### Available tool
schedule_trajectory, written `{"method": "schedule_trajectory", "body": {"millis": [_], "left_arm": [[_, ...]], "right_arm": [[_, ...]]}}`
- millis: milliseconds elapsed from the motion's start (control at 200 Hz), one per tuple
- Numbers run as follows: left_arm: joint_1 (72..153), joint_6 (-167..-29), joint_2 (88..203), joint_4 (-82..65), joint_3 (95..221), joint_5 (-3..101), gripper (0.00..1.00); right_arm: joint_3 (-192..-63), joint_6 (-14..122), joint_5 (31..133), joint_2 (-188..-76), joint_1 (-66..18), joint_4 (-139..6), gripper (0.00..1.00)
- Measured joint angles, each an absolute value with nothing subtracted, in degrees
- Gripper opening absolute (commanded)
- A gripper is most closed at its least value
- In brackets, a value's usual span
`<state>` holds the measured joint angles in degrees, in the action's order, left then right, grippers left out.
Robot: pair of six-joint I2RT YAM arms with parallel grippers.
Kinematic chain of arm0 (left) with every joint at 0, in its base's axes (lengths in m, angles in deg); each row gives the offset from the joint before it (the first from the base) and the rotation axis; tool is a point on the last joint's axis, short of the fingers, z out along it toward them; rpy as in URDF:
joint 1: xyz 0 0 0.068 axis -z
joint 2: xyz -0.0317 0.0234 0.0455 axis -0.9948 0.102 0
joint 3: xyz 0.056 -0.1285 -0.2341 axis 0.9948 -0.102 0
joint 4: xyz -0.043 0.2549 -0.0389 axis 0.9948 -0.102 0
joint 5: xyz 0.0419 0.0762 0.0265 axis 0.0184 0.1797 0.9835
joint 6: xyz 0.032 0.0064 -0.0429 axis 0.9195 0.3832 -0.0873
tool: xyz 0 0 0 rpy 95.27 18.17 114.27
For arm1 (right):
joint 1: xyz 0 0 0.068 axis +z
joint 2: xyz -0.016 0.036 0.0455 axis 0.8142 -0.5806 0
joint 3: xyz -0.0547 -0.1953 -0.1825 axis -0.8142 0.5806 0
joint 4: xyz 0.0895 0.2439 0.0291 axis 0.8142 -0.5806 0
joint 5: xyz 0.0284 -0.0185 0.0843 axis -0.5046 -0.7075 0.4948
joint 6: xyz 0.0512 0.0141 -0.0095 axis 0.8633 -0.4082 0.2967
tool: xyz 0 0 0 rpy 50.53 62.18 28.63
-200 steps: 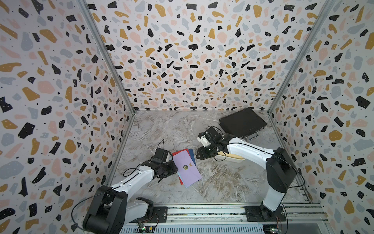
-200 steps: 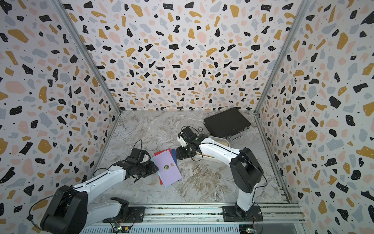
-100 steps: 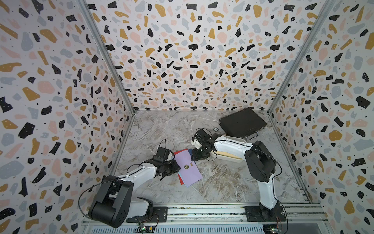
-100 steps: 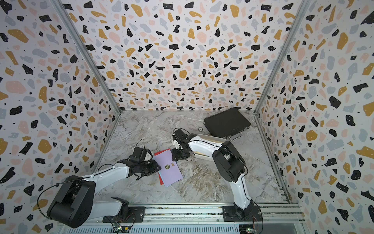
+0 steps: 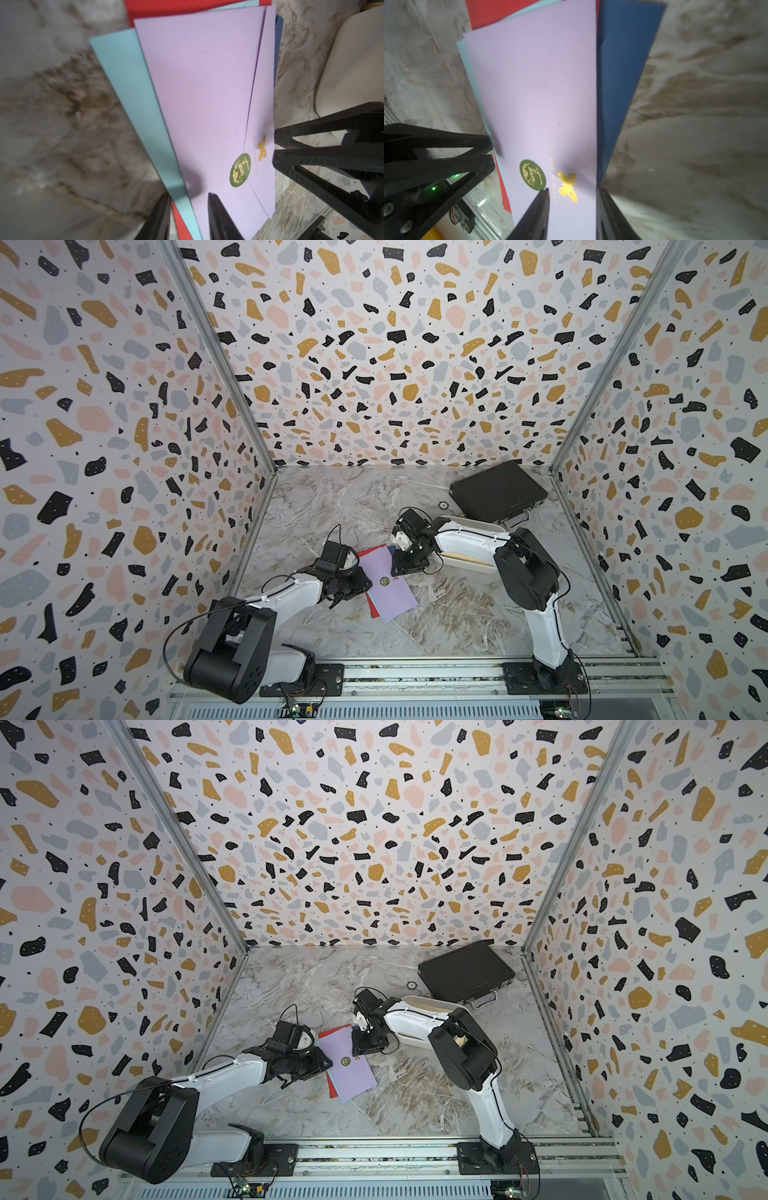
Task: Put the sealed envelopes into the storage box
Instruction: Pick up the envelope from the center of the board.
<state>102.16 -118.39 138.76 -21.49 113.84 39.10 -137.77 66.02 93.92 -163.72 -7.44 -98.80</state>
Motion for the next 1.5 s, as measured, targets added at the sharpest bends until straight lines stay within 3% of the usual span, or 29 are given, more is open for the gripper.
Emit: {"method": "schedule_trajectory", "body": {"millis": [1502], "left_arm": [[102.10, -118.39, 138.76, -21.40, 113.84, 39.10, 0.35]], "right_arm": [[-137.53, 70.21, 99.86, -160.79, -6.61, -97.05, 0.37]]}}
